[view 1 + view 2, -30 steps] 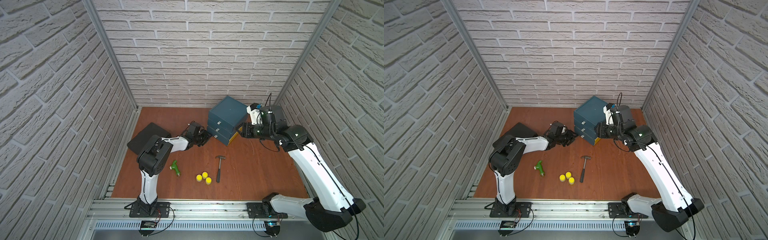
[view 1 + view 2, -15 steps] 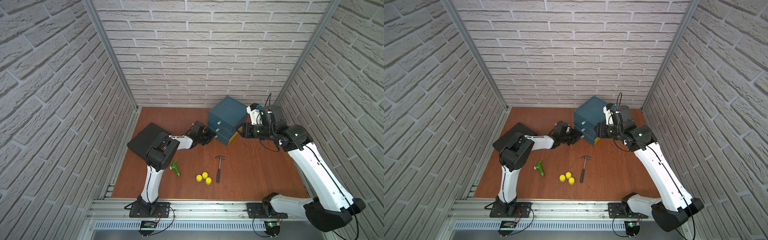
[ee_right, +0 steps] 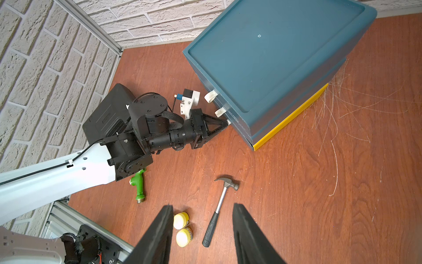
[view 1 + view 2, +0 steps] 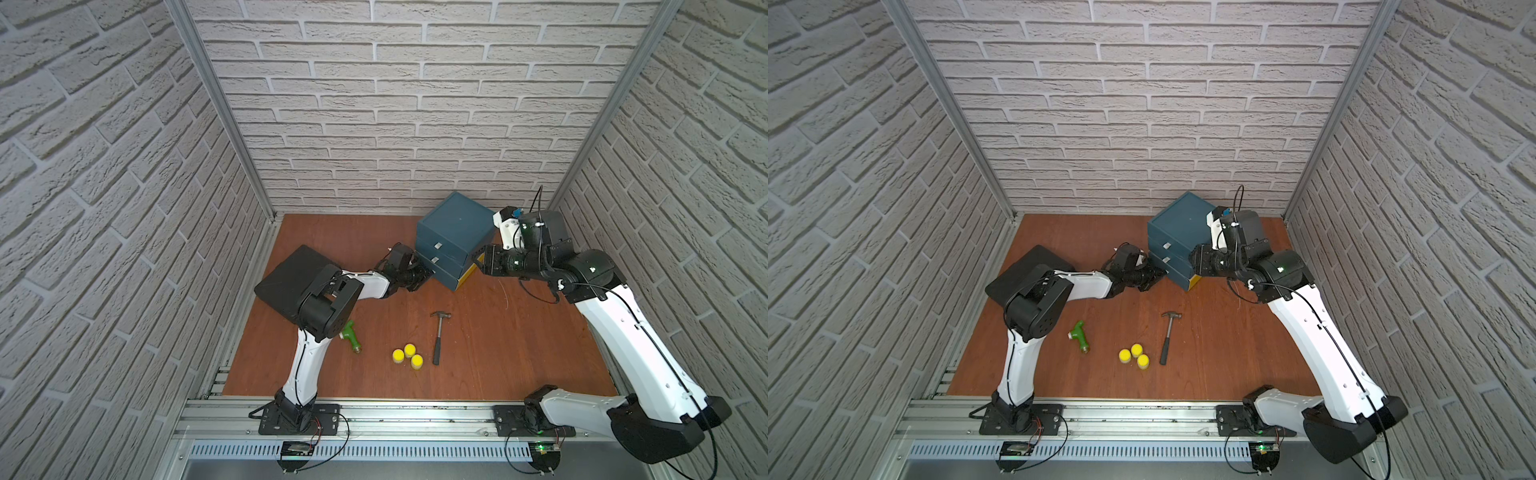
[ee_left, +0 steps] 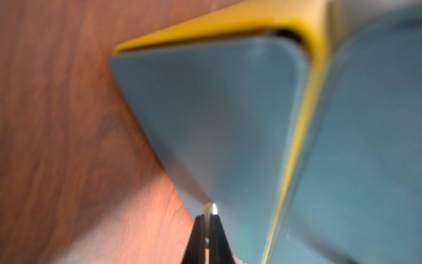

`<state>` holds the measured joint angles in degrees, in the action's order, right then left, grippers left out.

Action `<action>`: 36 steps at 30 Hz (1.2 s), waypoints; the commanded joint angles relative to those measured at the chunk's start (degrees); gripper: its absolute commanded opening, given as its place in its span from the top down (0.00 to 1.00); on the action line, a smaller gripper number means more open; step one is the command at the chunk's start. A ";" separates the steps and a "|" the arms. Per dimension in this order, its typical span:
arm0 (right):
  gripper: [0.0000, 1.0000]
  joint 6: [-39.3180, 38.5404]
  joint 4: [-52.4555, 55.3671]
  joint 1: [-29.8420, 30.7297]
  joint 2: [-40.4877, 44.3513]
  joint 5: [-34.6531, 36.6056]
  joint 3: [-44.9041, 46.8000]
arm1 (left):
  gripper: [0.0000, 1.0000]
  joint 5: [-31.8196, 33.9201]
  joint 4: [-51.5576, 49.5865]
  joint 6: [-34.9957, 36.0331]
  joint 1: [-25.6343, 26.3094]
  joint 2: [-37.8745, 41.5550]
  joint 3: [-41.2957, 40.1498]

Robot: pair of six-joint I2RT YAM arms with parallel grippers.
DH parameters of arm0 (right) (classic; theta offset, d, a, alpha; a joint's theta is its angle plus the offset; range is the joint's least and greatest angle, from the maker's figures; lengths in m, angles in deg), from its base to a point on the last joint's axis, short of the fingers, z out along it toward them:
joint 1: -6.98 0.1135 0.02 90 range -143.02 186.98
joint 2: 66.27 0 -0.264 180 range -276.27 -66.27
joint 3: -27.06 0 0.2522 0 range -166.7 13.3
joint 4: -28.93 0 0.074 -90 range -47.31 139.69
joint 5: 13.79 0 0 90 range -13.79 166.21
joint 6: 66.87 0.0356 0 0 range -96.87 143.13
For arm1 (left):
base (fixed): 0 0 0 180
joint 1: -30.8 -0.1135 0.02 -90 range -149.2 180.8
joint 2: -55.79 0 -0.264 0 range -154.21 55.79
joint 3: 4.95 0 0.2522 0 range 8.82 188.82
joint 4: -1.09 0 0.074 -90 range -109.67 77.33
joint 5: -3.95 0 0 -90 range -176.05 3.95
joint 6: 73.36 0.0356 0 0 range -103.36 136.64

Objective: Put the paint cans in the drawer according to color
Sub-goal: Open the drawer in the storage box.

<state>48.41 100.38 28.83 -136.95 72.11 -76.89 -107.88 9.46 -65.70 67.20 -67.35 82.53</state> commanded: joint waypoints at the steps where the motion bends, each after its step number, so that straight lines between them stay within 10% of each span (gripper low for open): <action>1: 0.52 0.30 -1.08 -0.39 1.09 0.50 -0.15 | 1.00 0.85 1.08 0.73 0.15 0.48 -0.64; 36: 0.52 0.41 -1.43 -0.40 1.63 -1.44 1.77 | 1.00 3.01 -3.74 3.22 1.19 20.80 -24.20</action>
<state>48.43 100.31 28.83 -136.44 71.37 -75.95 -104.71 7.01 -63.91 67.68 -48.72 59.64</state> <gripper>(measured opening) 0.480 0.086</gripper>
